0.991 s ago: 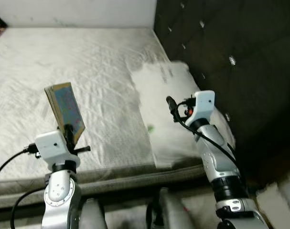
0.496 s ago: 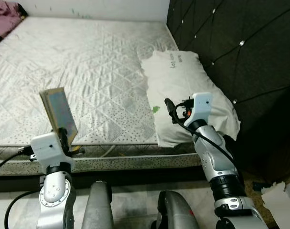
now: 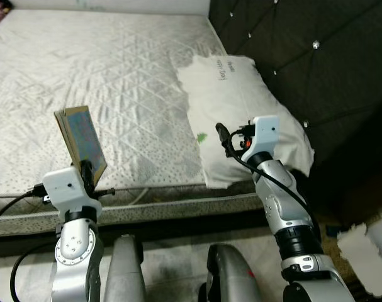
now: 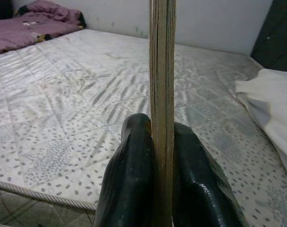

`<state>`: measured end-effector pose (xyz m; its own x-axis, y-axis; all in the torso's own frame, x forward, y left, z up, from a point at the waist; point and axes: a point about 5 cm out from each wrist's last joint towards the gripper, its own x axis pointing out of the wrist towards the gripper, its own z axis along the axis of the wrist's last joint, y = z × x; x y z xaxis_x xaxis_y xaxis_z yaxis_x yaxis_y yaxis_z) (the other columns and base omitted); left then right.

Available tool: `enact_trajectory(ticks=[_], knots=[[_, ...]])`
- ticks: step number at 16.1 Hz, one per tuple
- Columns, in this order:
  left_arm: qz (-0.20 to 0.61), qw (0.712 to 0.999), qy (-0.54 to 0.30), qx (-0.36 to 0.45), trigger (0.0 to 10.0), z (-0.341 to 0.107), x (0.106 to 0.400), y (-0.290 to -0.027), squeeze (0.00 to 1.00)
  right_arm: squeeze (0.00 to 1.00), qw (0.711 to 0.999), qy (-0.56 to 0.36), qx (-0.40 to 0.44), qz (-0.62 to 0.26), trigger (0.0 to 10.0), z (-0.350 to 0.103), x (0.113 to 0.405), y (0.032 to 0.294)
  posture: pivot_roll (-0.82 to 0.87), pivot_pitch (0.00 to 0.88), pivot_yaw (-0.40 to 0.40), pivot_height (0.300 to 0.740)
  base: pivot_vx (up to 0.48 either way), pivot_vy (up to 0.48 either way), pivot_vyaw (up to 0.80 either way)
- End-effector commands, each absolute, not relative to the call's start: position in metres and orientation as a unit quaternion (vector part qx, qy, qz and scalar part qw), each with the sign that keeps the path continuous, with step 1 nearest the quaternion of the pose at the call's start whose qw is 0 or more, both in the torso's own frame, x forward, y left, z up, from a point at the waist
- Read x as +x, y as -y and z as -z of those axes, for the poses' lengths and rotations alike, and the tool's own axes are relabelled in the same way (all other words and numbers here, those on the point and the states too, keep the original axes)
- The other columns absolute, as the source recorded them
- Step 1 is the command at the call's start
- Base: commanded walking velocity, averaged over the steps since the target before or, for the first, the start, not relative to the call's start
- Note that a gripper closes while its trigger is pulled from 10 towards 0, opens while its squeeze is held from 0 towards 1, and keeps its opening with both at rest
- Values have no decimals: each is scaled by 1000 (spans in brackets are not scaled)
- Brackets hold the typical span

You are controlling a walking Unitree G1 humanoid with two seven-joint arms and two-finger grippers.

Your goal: Clean up the room

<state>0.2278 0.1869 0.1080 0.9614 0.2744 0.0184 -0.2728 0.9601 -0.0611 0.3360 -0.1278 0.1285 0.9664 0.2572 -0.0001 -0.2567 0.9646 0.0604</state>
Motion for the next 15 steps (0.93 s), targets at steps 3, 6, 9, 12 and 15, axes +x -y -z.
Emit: enact_trajectory(ticks=[3,6,9,12,15], knots=[[-129,990,39,-29,10000,-118,229,-185,0,0,992,-5,26,-125,10000,-128,336,132,-19,50,-58,555,0,0,0],[-124,991,45,-31,10000,-119,228,-184,0,0,992,-5,26,-125,10000,-128,336,131,-18,51,-58,555,0,0,0],[-120,991,48,-31,10000,-120,228,-185,0,0,992,-5,26,-125,10000,-128,336,131,-17,51,-58,555,206,0,0],[-116,991,52,-31,10000,-121,228,-184,0,0,992,-5,26,-127,10000,-128,336,131,-18,51,-57,555,442,0,0],[-115,992,51,-33,10000,-120,228,-183,0,0,992,-4,25,-127,10000,-128,336,131,-20,51,-60,555,472,0,0]])
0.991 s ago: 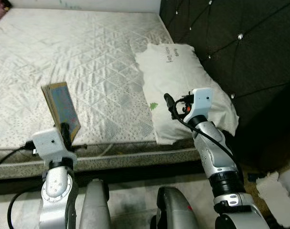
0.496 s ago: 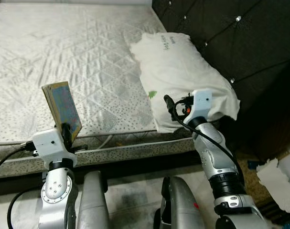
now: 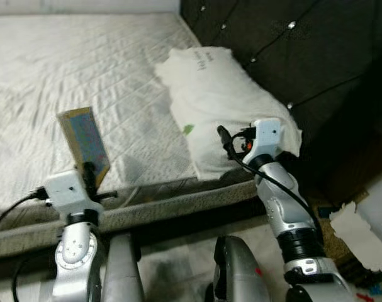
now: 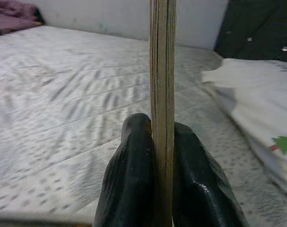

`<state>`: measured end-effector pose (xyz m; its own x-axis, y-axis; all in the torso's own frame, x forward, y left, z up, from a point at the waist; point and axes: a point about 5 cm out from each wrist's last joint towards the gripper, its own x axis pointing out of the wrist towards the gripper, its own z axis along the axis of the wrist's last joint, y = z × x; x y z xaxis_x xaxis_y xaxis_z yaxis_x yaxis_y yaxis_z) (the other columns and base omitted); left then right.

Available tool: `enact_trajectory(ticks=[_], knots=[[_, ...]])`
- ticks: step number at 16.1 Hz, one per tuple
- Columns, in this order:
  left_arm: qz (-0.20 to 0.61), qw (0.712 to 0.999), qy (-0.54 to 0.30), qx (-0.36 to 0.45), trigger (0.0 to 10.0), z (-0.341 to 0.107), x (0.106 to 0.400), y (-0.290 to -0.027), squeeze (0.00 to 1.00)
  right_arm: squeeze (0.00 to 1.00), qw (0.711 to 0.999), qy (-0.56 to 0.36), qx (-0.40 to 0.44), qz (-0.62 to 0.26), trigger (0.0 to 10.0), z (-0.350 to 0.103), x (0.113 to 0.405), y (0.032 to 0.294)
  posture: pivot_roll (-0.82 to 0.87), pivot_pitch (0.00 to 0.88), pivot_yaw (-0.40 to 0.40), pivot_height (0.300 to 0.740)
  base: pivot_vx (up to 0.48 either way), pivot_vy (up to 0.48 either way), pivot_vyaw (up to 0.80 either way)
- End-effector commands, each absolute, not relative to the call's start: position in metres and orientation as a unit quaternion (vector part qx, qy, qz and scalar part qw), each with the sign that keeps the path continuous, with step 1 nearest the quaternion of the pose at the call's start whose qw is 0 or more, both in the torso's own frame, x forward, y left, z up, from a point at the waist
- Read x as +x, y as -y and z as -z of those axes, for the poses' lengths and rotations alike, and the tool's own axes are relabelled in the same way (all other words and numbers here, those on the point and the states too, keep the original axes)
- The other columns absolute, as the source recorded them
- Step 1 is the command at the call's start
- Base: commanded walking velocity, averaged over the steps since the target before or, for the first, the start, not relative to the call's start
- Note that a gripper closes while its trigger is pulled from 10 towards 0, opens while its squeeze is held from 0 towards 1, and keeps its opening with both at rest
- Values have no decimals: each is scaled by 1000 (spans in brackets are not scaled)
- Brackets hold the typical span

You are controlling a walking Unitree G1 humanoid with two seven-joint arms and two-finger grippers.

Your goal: Clean up the room

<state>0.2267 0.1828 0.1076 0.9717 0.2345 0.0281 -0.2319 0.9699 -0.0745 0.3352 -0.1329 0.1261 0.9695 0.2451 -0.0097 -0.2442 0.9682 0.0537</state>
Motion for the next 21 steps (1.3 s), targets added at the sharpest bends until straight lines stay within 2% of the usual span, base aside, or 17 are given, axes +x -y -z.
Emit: enact_trajectory(ticks=[1,9,18,21], knots=[[-114,992,49,-37,10000,-120,228,-182,0,0,992,-4,24,-127,10000,-128,337,132,-20,51,-62,555,472,0,0],[-111,992,48,-39,10000,-118,228,-180,0,0,991,-5,21,-128,10000,-128,336,132,-22,52,-63,555,431,0,0],[-126,991,42,-35,10000,-111,240,-177,0,0,991,-5,18,-134,10000,-127,337,132,-36,52,-65,555,0,0,0],[-167,983,69,8,10000,-108,255,-190,0,0,991,-7,5,-134,10000,-128,336,137,-66,56,-75,555,0,0,0]])
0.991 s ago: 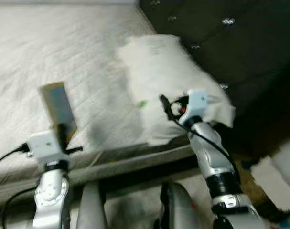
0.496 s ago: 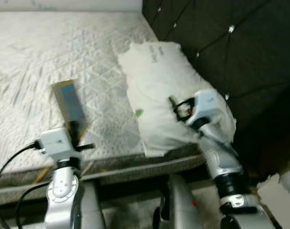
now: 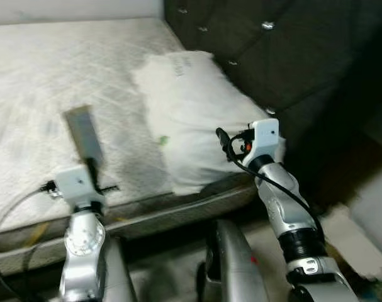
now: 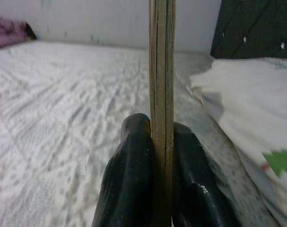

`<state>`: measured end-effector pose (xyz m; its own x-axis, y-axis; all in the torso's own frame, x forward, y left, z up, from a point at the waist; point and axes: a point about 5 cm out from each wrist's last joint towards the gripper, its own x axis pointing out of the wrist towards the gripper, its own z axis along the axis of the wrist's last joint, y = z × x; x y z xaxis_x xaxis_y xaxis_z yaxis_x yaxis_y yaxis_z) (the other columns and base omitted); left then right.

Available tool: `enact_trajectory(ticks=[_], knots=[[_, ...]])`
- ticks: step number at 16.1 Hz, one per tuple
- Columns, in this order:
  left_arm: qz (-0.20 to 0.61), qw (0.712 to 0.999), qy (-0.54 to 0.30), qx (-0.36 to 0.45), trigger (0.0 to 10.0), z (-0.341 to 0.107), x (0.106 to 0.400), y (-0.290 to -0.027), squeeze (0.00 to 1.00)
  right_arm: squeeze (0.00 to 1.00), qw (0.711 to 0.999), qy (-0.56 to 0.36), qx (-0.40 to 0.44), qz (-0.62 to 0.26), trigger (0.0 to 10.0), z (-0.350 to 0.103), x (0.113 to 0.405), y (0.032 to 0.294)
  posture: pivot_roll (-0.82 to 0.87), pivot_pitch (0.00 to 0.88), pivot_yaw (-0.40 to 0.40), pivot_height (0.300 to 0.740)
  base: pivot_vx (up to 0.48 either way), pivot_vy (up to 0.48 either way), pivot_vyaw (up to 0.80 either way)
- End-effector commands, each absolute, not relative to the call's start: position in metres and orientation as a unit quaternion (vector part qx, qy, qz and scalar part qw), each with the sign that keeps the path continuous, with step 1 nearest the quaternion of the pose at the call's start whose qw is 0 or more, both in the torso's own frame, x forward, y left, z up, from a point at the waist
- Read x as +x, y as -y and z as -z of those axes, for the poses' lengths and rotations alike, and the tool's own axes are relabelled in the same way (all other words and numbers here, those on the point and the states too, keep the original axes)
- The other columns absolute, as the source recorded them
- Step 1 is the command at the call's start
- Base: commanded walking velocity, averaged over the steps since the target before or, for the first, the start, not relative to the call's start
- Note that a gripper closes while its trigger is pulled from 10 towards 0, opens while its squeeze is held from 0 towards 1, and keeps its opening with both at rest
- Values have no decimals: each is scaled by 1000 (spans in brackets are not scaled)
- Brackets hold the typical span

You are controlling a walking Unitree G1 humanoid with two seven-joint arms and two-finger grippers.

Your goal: Clean up the room

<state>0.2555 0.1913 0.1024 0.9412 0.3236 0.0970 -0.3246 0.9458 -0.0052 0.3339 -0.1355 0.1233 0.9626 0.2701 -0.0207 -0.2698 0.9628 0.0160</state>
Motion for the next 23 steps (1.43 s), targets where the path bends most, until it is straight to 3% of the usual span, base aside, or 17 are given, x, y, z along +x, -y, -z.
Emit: enact_trajectory(ticks=[1,9,14,17,23], knots=[[-187,979,84,20,10000,-108,262,-199,0,0,991,-8,-7,-130,10000,-129,334,146,-102,64,-87,555,0,0,0],[-163,983,69,-54,10000,-88,309,-213,0,0,991,-13,-37,-127,10000,-135,318,172,-228,105,-116,555,0,0,0],[-116,983,69,-123,10000,-89,333,-191,0,0,990,-13,-53,-128,10000,-138,313,176,-244,114,-121,555,0,0,0],[-103,956,28,-274,10000,-81,342,-176,0,0,990,-9,-53,-132,10000,-141,315,173,-239,108,-117,555,0,0,0],[-66,929,-2,-363,10000,-81,350,-140,0,0,990,-4,-49,-135,10000,-141,320,166,-219,87,-100,555,0,0,0]])
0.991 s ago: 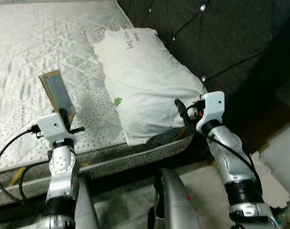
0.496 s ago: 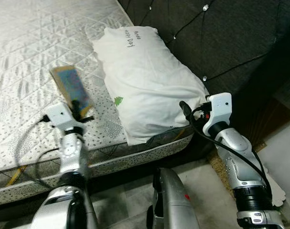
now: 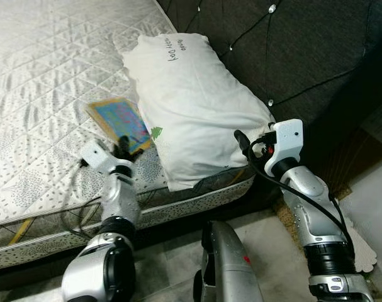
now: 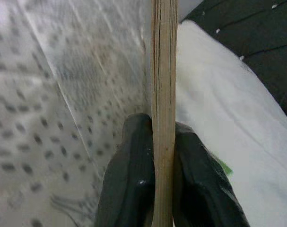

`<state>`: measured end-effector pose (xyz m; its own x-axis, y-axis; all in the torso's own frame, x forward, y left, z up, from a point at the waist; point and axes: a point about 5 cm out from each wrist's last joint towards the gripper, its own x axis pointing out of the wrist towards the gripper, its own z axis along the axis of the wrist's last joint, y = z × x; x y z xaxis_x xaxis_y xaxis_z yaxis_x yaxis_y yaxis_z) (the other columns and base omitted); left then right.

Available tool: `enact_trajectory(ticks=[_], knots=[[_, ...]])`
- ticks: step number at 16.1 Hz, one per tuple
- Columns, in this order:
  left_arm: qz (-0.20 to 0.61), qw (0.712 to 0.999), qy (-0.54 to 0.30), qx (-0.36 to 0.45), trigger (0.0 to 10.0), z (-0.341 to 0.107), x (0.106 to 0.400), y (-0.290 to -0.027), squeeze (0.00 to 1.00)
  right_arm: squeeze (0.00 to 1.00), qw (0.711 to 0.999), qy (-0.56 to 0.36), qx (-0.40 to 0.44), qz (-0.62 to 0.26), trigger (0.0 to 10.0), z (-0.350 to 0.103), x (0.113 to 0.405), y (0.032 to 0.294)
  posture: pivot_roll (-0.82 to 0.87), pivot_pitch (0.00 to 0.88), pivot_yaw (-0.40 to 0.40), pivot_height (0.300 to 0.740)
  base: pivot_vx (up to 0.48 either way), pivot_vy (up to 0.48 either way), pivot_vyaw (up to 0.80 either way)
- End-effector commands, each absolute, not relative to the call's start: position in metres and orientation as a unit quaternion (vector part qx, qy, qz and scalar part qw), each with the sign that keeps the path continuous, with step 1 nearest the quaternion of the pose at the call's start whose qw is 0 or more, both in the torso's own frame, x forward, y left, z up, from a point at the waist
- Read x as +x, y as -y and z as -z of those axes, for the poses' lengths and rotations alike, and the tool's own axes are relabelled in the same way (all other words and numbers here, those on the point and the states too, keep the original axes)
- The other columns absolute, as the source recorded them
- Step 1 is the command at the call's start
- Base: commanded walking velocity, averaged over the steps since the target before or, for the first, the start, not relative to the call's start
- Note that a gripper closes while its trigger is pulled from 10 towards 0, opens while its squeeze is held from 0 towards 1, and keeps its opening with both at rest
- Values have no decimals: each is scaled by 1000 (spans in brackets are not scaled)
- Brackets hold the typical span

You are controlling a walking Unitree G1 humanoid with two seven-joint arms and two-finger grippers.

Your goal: Clean up the room

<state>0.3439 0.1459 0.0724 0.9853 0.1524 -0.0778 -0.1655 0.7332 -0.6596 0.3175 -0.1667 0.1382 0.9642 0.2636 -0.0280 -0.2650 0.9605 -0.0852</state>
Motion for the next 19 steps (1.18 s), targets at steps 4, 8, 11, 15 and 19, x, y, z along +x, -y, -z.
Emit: enact_trajectory(ticks=[4,8,11,15,19], knots=[[-11,929,-18,-369,10000,-97,347,-103,0,0,990,-4,-47,-134,10000,-139,325,165,-185,73,-91,555,0,0,0],[-13,931,-96,-352,10000,-87,311,-105,0,0,991,-8,-43,-130,10000,-134,329,163,-141,66,-84,555,0,0,0],[-24,941,-121,-315,10000,-95,277,-129,0,0,990,-13,-43,-131,10000,-128,333,161,-97,68,-90,555,0,0,0],[-44,938,-131,-318,10000,-101,268,-138,0,0,990,-13,-46,-131,10000,-127,334,161,-91,69,-92,555,0,0,0],[-44,938,-131,-318,10000,-101,268,-138,0,0,990,-13,-46,-131,10000,-127,334,161,-91,69,-92,555,0,0,0]])
